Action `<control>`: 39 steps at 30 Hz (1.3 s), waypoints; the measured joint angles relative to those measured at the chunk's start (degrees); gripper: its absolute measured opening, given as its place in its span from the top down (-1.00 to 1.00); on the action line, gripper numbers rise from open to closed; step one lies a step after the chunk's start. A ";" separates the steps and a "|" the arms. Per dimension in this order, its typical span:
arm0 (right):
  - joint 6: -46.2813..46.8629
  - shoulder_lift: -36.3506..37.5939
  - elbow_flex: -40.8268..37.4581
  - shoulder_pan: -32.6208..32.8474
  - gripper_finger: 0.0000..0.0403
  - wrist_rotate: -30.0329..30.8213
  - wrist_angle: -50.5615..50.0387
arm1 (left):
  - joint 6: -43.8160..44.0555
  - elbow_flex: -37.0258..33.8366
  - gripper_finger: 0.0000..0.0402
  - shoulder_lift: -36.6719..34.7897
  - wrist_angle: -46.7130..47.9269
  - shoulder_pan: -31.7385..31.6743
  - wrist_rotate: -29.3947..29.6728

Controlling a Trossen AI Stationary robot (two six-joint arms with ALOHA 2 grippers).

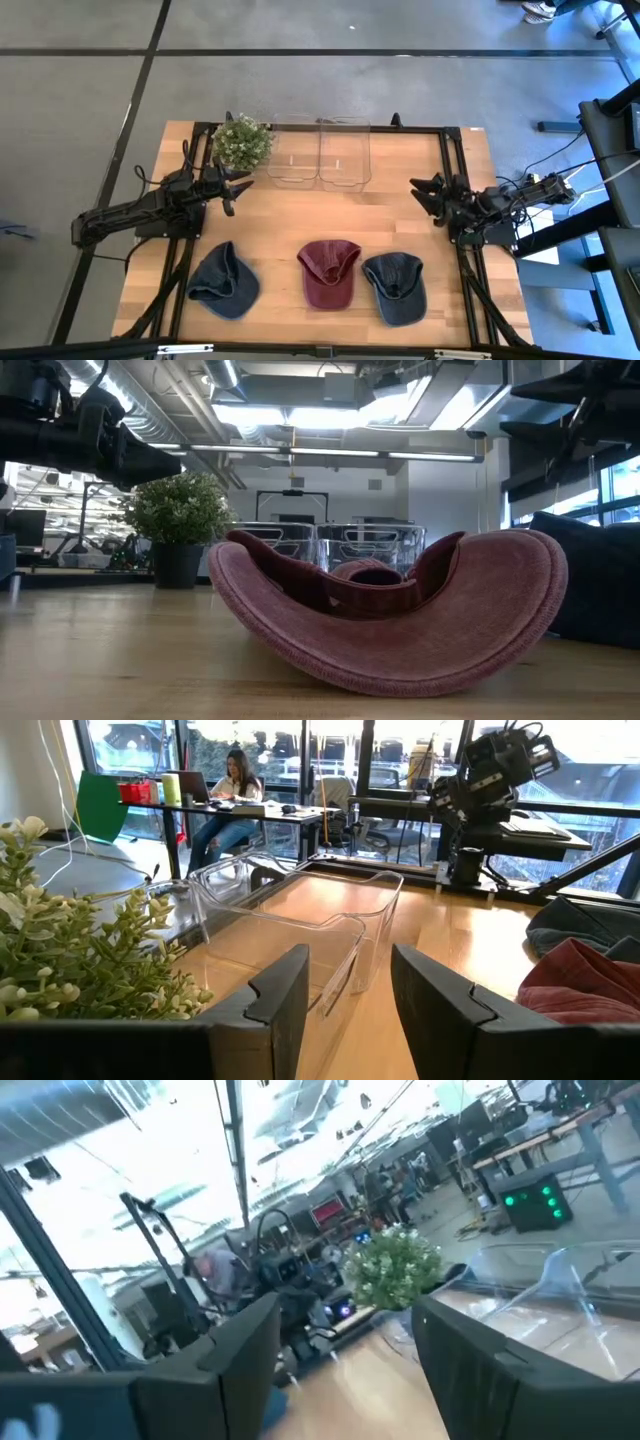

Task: Pick & Place hat
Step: Put the right black cap into the left transparent bin

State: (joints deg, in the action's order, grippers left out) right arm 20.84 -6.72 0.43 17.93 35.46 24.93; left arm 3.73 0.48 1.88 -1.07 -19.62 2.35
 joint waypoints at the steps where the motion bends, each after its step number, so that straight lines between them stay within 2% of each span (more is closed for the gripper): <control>1: 0.70 0.00 0.00 -0.01 -0.13 -0.02 0.34 | 0.01 0.00 0.31 0.01 0.01 0.00 -0.02; 5: -0.20 -0.65 2.55 -0.02 -0.13 0.41 0.45 | 0.00 -0.01 0.31 0.01 0.01 0.00 -0.02; 9: -9.94 -4.91 9.58 -0.04 -0.13 -0.48 0.02 | 0.01 -0.01 0.31 -0.01 0.00 0.00 -0.02; 13: -14.85 -12.64 20.02 -0.09 -0.13 2.03 -9.27 | -0.01 0.01 0.31 -0.01 0.01 0.00 0.00; 16: -6.27 -19.51 28.50 -0.14 -0.13 5.51 -22.76 | -0.01 0.00 0.31 -0.01 -0.01 0.00 0.00; 19: 5.25 -26.10 36.35 -0.13 -0.13 5.57 -37.73 | -0.01 -0.01 0.31 0.00 -0.04 0.00 0.79; 23: 14.43 -34.44 42.83 -0.13 -0.13 -5.18 -52.02 | -0.01 -0.01 0.31 0.00 -0.06 0.00 0.95; 32: 13.45 -50.61 43.52 -0.11 -0.13 -25.93 -58.52 | -0.01 -0.01 0.31 -0.01 -0.08 0.00 0.66; 35: 12.86 -55.65 43.52 -0.11 -0.13 -31.02 -58.83 | -0.01 0.00 0.31 0.01 -0.06 0.00 0.68; 39: 9.58 -62.16 43.52 -0.11 -0.13 -32.60 -58.77 | -0.01 -0.01 0.31 0.00 -0.06 0.00 0.68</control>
State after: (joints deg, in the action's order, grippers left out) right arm 30.42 -68.88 43.94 17.82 2.86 -33.84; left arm 3.73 0.47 1.88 -1.13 -19.62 3.03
